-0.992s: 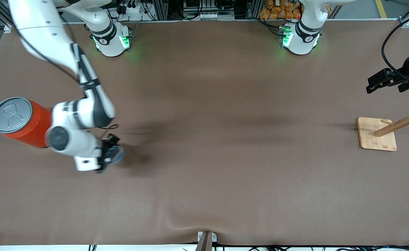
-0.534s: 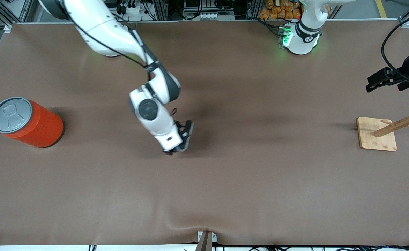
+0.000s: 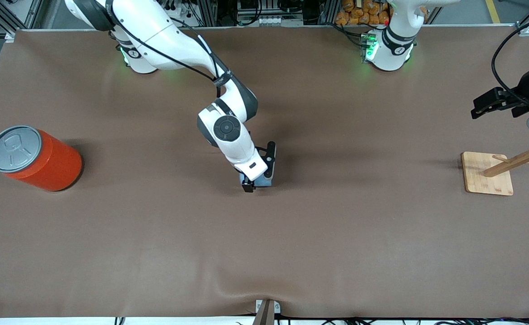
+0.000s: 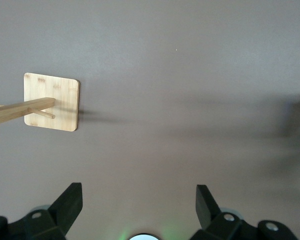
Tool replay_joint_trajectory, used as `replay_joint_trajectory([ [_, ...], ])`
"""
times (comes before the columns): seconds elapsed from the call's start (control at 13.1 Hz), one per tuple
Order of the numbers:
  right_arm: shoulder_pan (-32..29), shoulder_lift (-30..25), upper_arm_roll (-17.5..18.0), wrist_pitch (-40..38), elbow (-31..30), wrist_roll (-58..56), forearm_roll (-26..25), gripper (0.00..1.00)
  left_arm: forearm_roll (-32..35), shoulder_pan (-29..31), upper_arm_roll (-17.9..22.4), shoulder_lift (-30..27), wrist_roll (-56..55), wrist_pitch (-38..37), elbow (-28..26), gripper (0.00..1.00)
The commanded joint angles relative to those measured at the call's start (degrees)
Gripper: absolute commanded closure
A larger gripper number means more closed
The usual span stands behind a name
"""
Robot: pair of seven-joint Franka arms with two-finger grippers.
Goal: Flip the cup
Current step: 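Carry the cup to mid-table and lay it on its side, then withdraw the right gripper while the left gripper reaches the lying cup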
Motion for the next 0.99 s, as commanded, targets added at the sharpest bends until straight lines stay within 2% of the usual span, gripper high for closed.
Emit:
replay_joint_trajectory([
  [0.0, -0.2, 0.2, 0.2, 0.5, 1.9, -2.0, -0.2, 0.00, -0.9, 0.4, -0.3, 0.3, 0.8, -0.7, 0.3, 0.00],
  [0.15, -0.3, -2.1, 0.4, -0.9, 2.1, -1.9, -0.1, 0.00, -0.8, 0.2, -0.3, 0.3, 0.7, -0.7, 0.3, 0.00],
  [0.46, -1.2, -9.7, -0.1, -9.6, 2.2, -1.0, 0.5, 0.00, -0.9, -0.1, -0.3, 0.7, 0.7, -0.7, 0.4, 0.00],
  [0.61, -3.6, -13.8, -1.0, -15.1, 2.2, 0.8, 0.5, 0.00, -1.8, -0.2, -0.3, 0.8, 0.7, -0.7, 0.5, 0.00],
  [0.92, -9.8, -21.5, -1.0, -24.1, 2.2, 5.0, 1.1, 0.00, -15.7, 0.6, -0.1, 4.5, 1.3, -0.3, 0.8, 0.00],
])
